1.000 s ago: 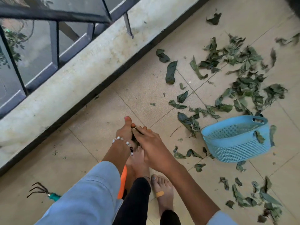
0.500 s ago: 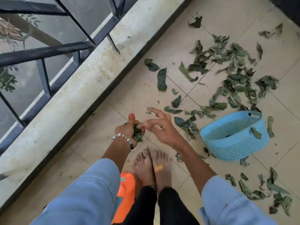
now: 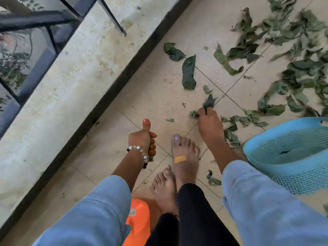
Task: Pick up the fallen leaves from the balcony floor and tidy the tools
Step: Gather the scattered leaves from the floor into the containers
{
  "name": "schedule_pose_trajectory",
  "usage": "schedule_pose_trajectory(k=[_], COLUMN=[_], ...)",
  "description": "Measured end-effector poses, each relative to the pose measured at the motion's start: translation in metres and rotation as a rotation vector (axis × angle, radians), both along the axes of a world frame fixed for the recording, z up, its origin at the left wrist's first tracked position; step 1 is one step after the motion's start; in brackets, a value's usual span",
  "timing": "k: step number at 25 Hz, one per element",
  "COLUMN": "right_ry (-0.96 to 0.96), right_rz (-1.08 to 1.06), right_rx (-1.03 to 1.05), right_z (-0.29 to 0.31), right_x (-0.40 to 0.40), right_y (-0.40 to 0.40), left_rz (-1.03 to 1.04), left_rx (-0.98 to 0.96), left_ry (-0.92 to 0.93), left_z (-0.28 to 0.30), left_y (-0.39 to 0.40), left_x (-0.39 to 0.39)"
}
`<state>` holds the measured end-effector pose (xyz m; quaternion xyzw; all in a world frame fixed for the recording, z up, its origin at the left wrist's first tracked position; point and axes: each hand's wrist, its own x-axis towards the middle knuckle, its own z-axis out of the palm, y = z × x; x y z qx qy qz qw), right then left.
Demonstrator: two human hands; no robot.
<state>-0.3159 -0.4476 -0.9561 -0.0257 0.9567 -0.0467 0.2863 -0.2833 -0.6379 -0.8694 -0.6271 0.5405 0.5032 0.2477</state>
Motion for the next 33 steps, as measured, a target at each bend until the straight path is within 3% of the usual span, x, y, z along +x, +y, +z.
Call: schedule_pose_trajectory(k=[2, 6, 11, 15, 18, 21, 25, 29, 33], right_ry=[0.057, 0.180, 0.020, 0.163, 0.004, 0.017, 0.130, 0.246, 0.128], right_rz=[-0.004, -0.293, -0.097, -0.389, -0.541, -0.458, -0.442, -0.135, 0.114], right_rx=[-0.107, -0.235, -0.074, -0.294, -0.317, -0.251, -0.349, -0.084, -0.060], right_z=[-0.005, 0.002, -0.006, 0.004, -0.007, -0.023, -0.036, -0.032, -0.015], right_x=[-0.006, -0.017, -0.046, -0.081, -0.103, -0.112, -0.108, -0.114, -0.131], right_y=[0.001, 0.009, 0.024, 0.014, 0.007, 0.008, 0.021, 0.016, 0.010], left_rz=[-0.015, 0.018, 0.062, 0.073, 0.093, 0.080, 0.073, 0.057, 0.051], left_rx=[0.004, 0.034, 0.078, 0.074, 0.060, 0.050, 0.041, 0.070, 0.081], left_ry=[-0.016, -0.042, -0.002, 0.023, 0.030, 0.029, 0.004, 0.027, 0.037], left_z=[-0.009, -0.008, -0.010, -0.013, -0.019, -0.026, -0.028, -0.031, -0.034], left_y=[0.001, 0.011, 0.022, 0.016, 0.011, 0.005, 0.005, 0.009, 0.015], left_x=[-0.002, -0.011, -0.031, -0.047, -0.053, -0.056, -0.060, -0.069, -0.081])
